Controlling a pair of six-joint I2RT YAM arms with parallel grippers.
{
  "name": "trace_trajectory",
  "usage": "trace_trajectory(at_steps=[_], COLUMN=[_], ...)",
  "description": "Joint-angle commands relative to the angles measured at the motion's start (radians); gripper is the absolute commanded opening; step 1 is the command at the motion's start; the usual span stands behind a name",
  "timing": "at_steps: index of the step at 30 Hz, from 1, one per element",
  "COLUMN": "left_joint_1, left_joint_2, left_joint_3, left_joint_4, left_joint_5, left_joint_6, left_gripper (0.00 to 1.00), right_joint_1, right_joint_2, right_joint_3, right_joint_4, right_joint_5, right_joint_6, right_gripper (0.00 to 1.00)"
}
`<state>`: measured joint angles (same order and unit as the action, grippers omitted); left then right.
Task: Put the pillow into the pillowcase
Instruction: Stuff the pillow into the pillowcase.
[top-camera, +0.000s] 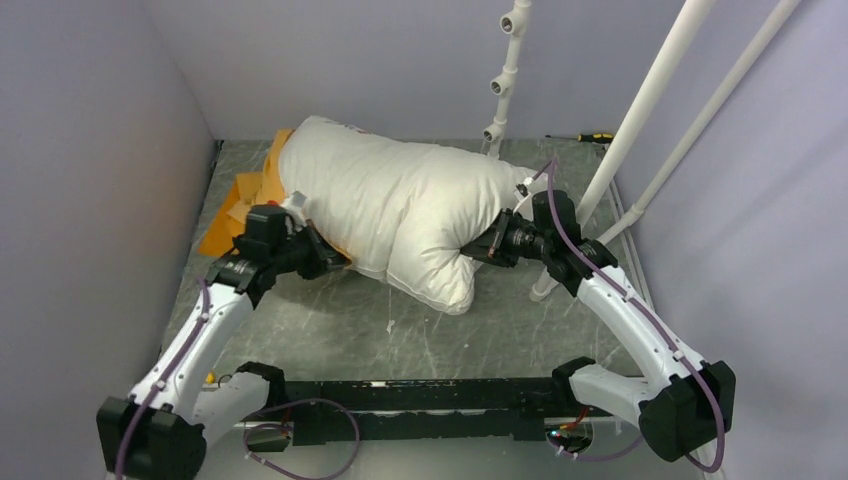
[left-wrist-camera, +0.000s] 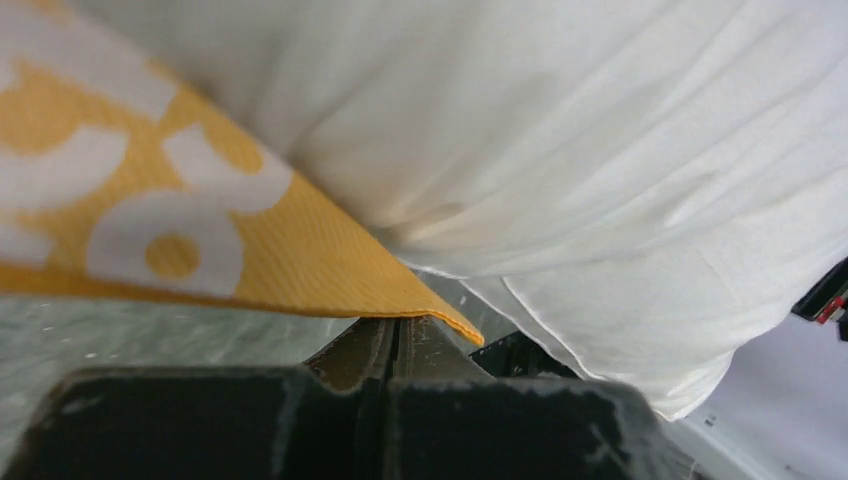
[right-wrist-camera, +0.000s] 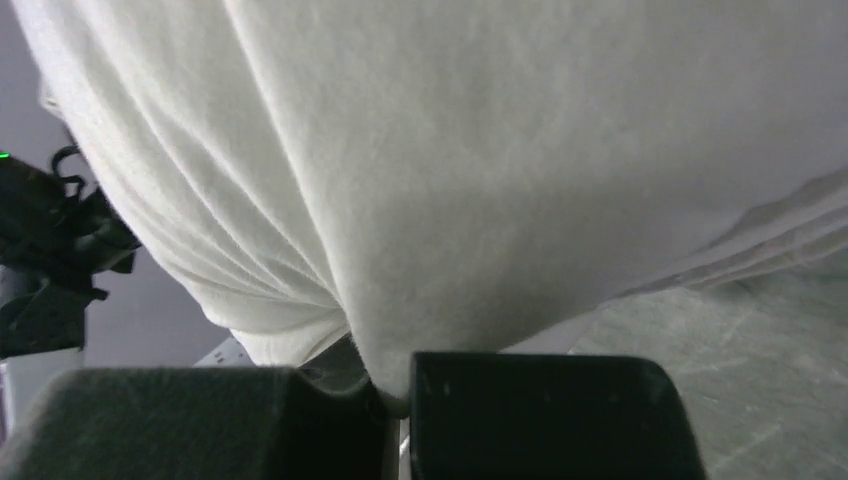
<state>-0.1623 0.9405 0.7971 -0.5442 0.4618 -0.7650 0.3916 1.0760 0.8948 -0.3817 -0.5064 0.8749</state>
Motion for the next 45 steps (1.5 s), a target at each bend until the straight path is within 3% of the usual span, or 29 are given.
trace_trajectory(at_steps=[1,4,6,9,12,14,15,20,23,32,37,41,45], left_joint_1=[-0.261,-0.419,-0.46,-0.466,-0.467,-0.462,-0.454,-0.332,-0.184,0.171,0.303,0.355,0.39], left_joint_2=[0.064,0.158,0.205,0.233,0.225,0.208,0.199,0.196,0.228,0.488,0.665,0.796,0.905], left_joint_3=[0.13,0.205,0.257,0.328,0.42,0.484,0.516,0.654,0.704,0.798,0.861,0.933,1.009], left_joint_4=[0.085,0.082,0.037,-0.074,-0.24,-0.335,-0.369,-0.484,-0.488,-0.298,-0.196,-0.132,-0.101], left_joint_5=[0.002,-0.086,-0.127,-0.165,-0.266,-0.322,-0.329,-0.301,-0.283,-0.25,-0.207,-0.152,-0.057], left_joint_6=[-0.12,-0.098,-0.068,-0.004,0.08,0.129,0.159,0.267,0.329,0.398,0.387,0.413,0.433], left_gripper=[0.0,0.0,0.0,0.03,0.54,0.74,0.79,0.85,0.85,0.84,0.85,0.85,0.83], right_joint_1=[0.012,0.012,0.012,0.012,0.012,0.012,0.012,0.013,0.02,0.115,0.18,0.225,0.279], right_joint_2=[-0.063,-0.07,-0.073,-0.083,-0.09,-0.09,-0.088,-0.001,0.106,0.524,0.853,1.056,1.113], right_joint_3=[0.073,0.127,0.168,0.244,0.327,0.368,0.389,0.478,0.513,0.717,1.026,1.247,1.194], right_joint_4=[-0.042,-0.184,-0.272,-0.397,-0.477,-0.477,-0.462,-0.332,-0.214,0.115,0.107,0.005,-0.068], right_joint_5=[0.035,0.151,0.236,0.373,0.435,0.388,0.356,0.146,0.047,0.003,0.022,0.03,0.043], right_joint_6=[-0.08,-0.154,-0.198,-0.254,-0.302,-0.321,-0.327,-0.315,-0.307,-0.317,-0.357,-0.411,-0.451], right_gripper=[0.0,0.0,0.1,0.47,0.81,0.91,0.94,0.95,0.93,0.95,0.96,0.94,0.8])
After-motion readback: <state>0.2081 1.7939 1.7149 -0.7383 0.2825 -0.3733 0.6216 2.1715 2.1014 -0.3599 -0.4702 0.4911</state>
